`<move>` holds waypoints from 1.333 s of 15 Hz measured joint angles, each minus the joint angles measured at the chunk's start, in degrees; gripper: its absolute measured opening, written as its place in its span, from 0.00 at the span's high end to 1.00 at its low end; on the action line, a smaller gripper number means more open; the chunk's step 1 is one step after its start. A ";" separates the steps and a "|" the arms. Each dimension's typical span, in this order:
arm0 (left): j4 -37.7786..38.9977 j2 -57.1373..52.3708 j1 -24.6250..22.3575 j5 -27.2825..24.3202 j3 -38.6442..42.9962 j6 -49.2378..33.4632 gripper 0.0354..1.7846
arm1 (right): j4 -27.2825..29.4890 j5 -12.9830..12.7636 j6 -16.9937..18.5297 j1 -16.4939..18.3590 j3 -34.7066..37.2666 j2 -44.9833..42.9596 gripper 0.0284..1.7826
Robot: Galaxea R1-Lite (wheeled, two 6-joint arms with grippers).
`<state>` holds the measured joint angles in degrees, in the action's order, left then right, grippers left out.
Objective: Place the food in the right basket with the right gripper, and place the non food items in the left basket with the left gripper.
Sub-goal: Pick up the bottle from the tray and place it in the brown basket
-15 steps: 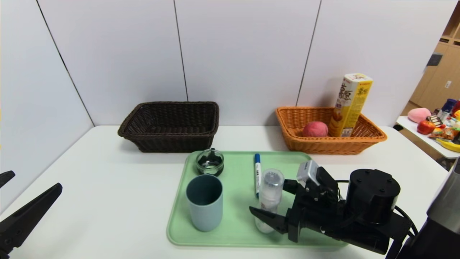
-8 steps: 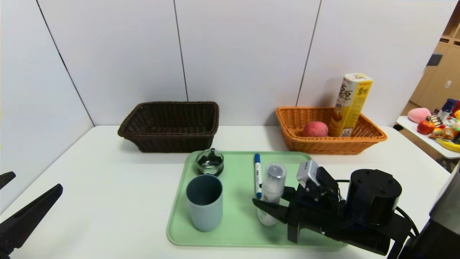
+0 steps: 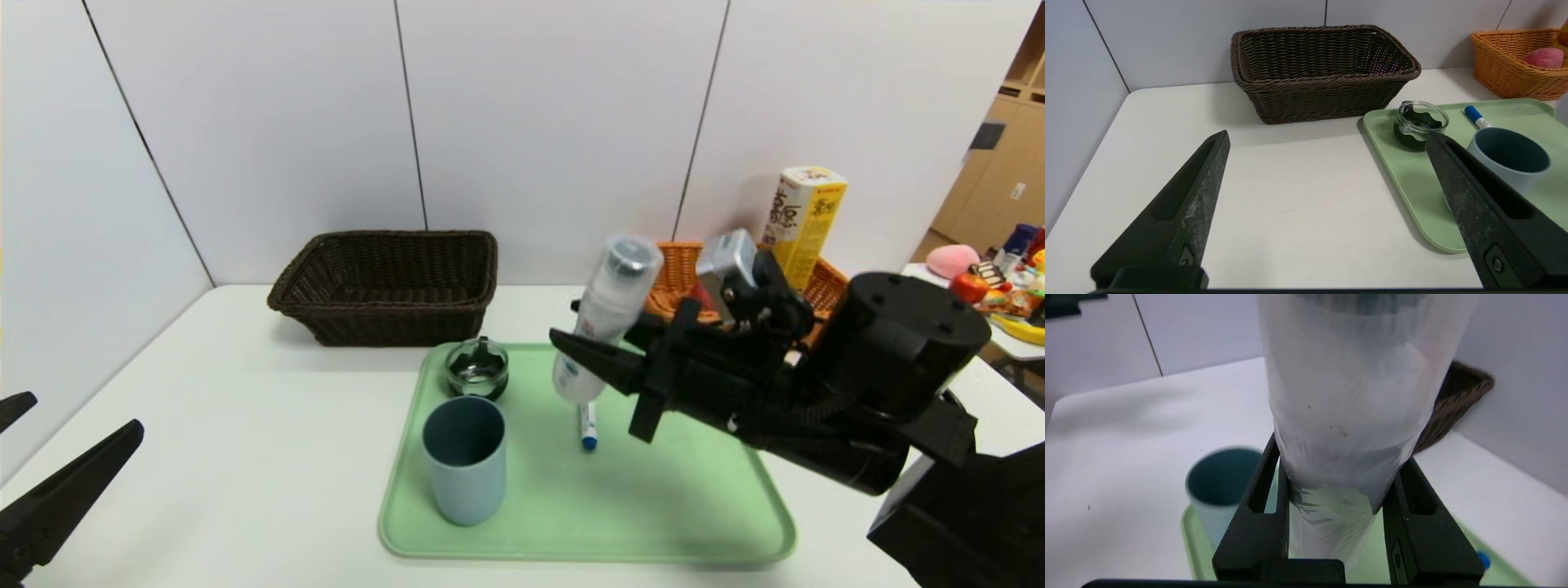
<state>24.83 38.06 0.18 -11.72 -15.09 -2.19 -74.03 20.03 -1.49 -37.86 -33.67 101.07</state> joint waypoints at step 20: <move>-0.85 -0.39 0.00 -0.07 1.60 0.57 0.06 | 36.61 -19.41 -0.07 -4.88 -78.51 42.59 0.66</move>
<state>23.98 37.67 0.18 -11.79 -13.49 -1.62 -37.43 0.62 -1.56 -42.74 -112.18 143.67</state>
